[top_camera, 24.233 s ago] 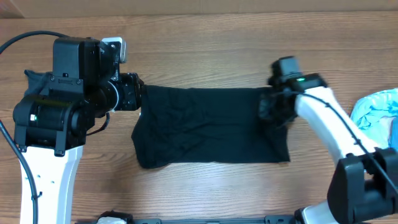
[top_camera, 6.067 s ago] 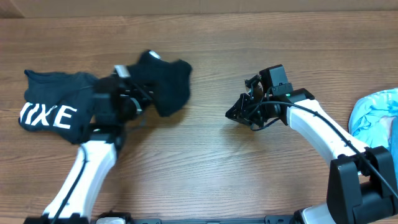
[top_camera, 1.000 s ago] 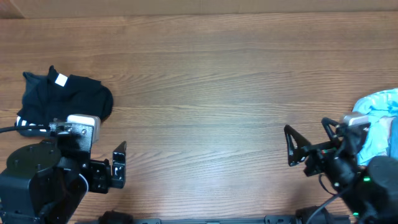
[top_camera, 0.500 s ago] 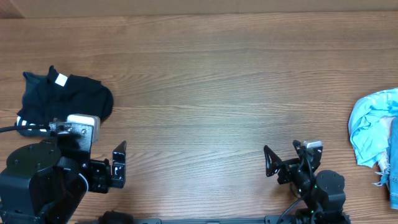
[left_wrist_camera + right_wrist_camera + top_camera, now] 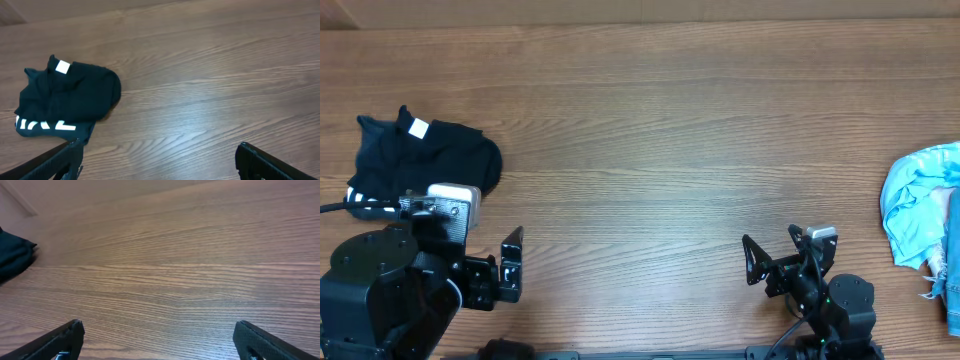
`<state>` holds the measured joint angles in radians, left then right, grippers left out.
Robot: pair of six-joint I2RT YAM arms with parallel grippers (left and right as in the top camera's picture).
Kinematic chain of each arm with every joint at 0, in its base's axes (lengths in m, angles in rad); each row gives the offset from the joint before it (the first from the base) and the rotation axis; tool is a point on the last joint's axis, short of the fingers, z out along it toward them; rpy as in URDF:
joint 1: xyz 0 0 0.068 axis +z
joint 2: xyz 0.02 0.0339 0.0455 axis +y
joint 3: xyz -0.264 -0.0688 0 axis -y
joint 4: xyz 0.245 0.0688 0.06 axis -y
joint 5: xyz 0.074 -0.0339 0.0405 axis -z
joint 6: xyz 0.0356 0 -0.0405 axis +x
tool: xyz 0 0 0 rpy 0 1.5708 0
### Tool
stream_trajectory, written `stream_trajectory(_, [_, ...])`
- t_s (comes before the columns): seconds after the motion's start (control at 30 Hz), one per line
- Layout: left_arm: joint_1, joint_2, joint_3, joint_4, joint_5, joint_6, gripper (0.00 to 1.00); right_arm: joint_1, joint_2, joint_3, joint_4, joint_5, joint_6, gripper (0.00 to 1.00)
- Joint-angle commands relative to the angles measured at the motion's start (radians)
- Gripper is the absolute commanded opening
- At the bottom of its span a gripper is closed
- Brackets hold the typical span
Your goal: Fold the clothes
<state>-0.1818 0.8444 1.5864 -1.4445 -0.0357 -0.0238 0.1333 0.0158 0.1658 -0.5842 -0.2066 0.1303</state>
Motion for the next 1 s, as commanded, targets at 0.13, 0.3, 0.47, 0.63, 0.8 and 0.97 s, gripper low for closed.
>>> stream_trajectory(0.13, [-0.002,0.0,0.004,-0.051,-0.008,-0.013,1.0,0.006,-0.013,-0.011,0.007,-0.008,0.003,1.0])
stream_trajectory(0.3, [0.001,-0.005,-0.002,-0.155,-0.003,-0.016,1.0,0.006,-0.013,-0.011,0.008,-0.008,0.003,1.0])
stream_trajectory(0.47, [0.059,-0.103,-0.212,0.196,0.113,-0.021,1.0,0.006,-0.013,-0.011,0.008,-0.008,0.003,1.0])
stream_trajectory(0.63, [0.069,-0.404,-0.814,0.741,0.261,-0.025,1.0,0.006,-0.013,-0.011,0.008,-0.008,0.003,1.0])
stream_trajectory(0.8, [0.124,-0.676,-1.152,0.879,0.328,-0.055,1.0,0.006,-0.013,-0.011,0.008,-0.008,0.003,1.0])
stream_trajectory(0.97, [0.162,-0.84,-1.35,0.937,0.369,-0.131,1.0,0.006,-0.013,-0.011,0.008,-0.008,0.003,1.0])
